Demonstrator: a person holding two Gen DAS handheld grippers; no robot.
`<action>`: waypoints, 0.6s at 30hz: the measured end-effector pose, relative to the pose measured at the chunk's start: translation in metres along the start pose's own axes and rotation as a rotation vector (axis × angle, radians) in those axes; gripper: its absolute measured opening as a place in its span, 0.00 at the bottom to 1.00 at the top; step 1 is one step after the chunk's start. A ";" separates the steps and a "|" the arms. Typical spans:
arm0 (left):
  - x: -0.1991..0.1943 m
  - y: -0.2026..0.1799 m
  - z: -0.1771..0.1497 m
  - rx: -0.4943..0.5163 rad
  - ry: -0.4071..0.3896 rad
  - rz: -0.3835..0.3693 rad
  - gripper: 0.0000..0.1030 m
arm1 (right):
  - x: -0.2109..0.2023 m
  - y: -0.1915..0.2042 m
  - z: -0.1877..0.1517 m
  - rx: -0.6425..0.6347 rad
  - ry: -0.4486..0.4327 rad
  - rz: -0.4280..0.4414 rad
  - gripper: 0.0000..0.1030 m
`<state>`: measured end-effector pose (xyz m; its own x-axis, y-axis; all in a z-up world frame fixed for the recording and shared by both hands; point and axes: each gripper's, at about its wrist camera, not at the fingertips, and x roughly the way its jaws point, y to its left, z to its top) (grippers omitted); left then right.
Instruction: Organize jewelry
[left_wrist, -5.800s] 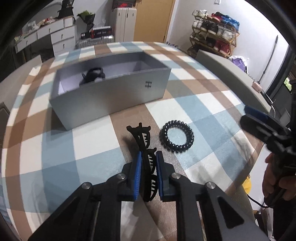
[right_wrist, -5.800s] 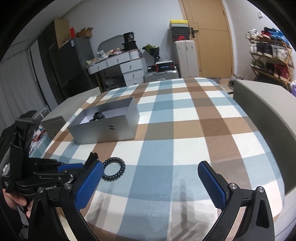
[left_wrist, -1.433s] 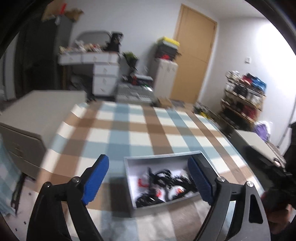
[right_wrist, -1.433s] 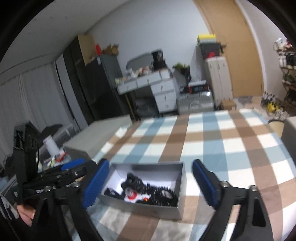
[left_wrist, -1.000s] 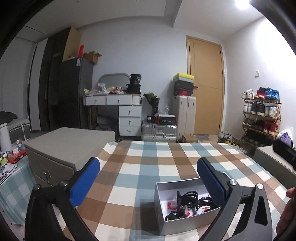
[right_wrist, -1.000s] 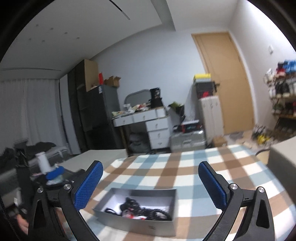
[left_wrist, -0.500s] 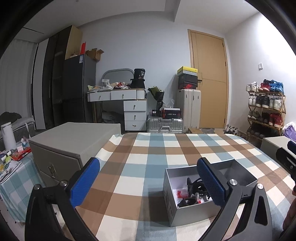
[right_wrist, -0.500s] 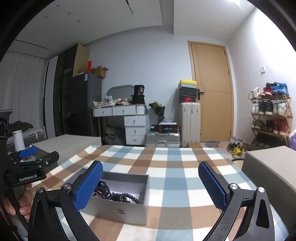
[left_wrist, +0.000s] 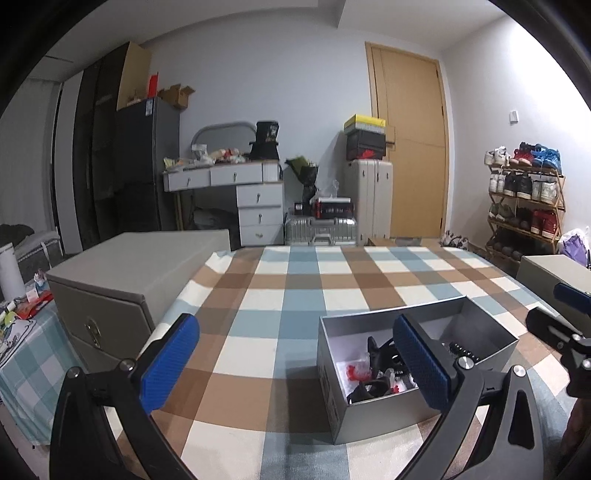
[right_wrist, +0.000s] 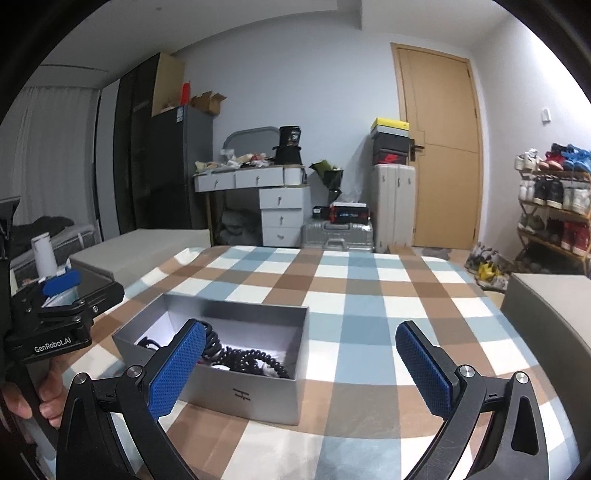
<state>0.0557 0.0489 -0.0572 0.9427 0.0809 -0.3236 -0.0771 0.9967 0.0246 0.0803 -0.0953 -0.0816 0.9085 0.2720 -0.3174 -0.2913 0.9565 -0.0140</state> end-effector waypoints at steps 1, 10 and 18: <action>-0.001 0.001 0.000 -0.004 -0.003 -0.008 0.99 | 0.000 0.001 0.000 -0.004 0.002 -0.002 1.00; -0.003 0.001 0.000 -0.010 -0.003 -0.005 0.99 | -0.006 -0.001 0.000 0.003 -0.025 -0.021 1.00; -0.005 0.001 0.002 -0.013 -0.005 -0.002 0.99 | -0.009 0.000 0.001 -0.001 -0.043 -0.013 1.00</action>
<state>0.0511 0.0496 -0.0539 0.9445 0.0785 -0.3190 -0.0790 0.9968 0.0112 0.0726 -0.0975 -0.0774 0.9244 0.2636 -0.2756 -0.2793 0.9600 -0.0186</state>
